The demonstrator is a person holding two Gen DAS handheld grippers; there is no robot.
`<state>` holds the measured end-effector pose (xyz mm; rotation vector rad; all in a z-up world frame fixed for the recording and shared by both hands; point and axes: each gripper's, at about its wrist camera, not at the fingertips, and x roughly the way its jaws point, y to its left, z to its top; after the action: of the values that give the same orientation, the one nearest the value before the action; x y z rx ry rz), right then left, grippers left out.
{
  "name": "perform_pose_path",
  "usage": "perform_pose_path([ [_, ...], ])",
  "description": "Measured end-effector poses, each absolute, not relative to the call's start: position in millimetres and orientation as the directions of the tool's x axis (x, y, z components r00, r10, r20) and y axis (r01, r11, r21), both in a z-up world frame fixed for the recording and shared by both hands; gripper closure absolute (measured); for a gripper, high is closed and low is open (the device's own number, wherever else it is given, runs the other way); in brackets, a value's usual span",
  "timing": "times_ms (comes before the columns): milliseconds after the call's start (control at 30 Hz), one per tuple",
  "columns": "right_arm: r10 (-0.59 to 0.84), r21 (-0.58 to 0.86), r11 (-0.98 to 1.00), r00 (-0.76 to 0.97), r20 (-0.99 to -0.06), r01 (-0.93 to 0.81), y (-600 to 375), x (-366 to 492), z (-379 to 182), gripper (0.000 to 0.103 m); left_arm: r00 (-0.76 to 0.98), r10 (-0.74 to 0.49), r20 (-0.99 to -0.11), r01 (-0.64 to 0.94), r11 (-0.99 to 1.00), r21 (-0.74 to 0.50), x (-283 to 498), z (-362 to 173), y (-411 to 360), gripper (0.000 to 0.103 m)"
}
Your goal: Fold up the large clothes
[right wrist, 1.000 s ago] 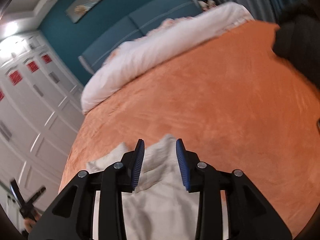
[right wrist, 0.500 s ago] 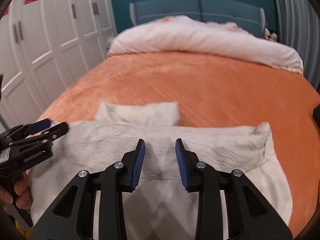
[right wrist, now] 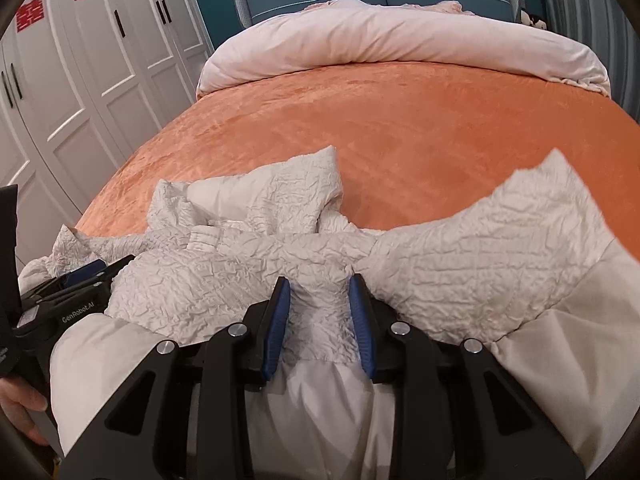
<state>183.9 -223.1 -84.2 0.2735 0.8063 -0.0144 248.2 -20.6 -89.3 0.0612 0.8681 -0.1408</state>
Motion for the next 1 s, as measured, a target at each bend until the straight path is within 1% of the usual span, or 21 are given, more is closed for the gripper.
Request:
perform_pose_path([
  [367,0.100,0.262,0.957,0.709,-0.698,0.123,-226.7,180.8,-97.2,0.074,0.655,-0.078,-0.751,0.140,0.990,0.020,250.8,-102.4,-26.8,0.035],
  [800,0.105,0.268,0.956,0.707,-0.699,0.122,-230.0,184.2,-99.2,0.074,0.653,-0.077,-0.754,0.137,0.990,0.017,251.1,-103.7,-28.0,0.035],
  [900,0.124,0.283,0.952,0.696,-0.707,0.118,-234.2,184.7,-93.2,0.073,0.629,-0.115,-0.769,0.153,0.988,-0.022,254.1,-94.0,-20.1,0.035],
  [967,0.127,0.282,0.952,0.692,-0.711,0.116,-239.9,179.9,-74.9,0.072,0.616,-0.151,-0.773,0.162,0.985,-0.062,253.8,-74.4,-5.2,0.034],
  [1000,0.117,0.276,0.954,0.709,-0.695,0.113,-243.9,173.2,-62.8,0.066,0.629,-0.154,-0.762,0.152,0.986,-0.074,251.5,-63.2,4.5,0.033],
])
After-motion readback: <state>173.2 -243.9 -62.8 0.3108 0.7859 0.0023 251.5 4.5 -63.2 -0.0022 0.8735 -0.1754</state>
